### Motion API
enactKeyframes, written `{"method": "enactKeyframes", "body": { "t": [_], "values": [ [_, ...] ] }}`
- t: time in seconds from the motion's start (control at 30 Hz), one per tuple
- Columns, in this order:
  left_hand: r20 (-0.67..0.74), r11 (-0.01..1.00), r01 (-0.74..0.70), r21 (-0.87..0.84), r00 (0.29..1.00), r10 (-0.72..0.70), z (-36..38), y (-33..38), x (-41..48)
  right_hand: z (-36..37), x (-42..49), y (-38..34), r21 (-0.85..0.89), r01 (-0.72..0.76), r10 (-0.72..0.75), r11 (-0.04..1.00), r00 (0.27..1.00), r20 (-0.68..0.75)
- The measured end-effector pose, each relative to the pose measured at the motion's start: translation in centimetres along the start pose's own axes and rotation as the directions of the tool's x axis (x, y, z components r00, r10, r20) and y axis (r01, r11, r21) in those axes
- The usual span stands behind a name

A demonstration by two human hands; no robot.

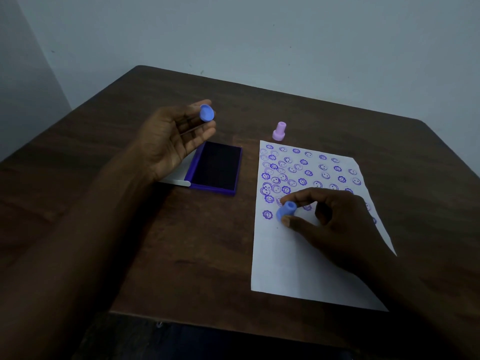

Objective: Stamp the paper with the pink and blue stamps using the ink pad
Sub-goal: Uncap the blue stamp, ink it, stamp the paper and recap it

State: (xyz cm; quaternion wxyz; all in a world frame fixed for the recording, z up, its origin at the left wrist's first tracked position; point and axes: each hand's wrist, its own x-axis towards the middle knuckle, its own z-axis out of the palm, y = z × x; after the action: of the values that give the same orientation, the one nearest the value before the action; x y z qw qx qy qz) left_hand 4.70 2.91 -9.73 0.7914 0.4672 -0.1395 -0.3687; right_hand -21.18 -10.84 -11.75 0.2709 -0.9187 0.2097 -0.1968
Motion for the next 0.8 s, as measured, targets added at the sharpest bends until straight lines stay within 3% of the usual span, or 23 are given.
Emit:
{"method": "enactKeyframes", "body": {
  "t": [0.63,0.7,0.8],
  "values": [
    [0.009,1.0,-0.014,-0.023,1.0,0.014,0.1,0.3,-0.4,-0.3,-0.3,0.0,-0.014,0.015,-0.015,1.0,1.0,-0.024],
    [0.021,1.0,-0.017,-0.024,1.0,0.017,0.0,0.3,-0.4,-0.6,-0.4,0.4,0.079,0.026,-0.019,0.997,0.996,-0.087],
    [0.038,0.999,-0.024,-0.038,0.999,0.026,0.0,0.3,-0.4,-1.9,0.4,0.9,0.367,0.009,0.091,0.93,0.963,-0.254]
  ]
}}
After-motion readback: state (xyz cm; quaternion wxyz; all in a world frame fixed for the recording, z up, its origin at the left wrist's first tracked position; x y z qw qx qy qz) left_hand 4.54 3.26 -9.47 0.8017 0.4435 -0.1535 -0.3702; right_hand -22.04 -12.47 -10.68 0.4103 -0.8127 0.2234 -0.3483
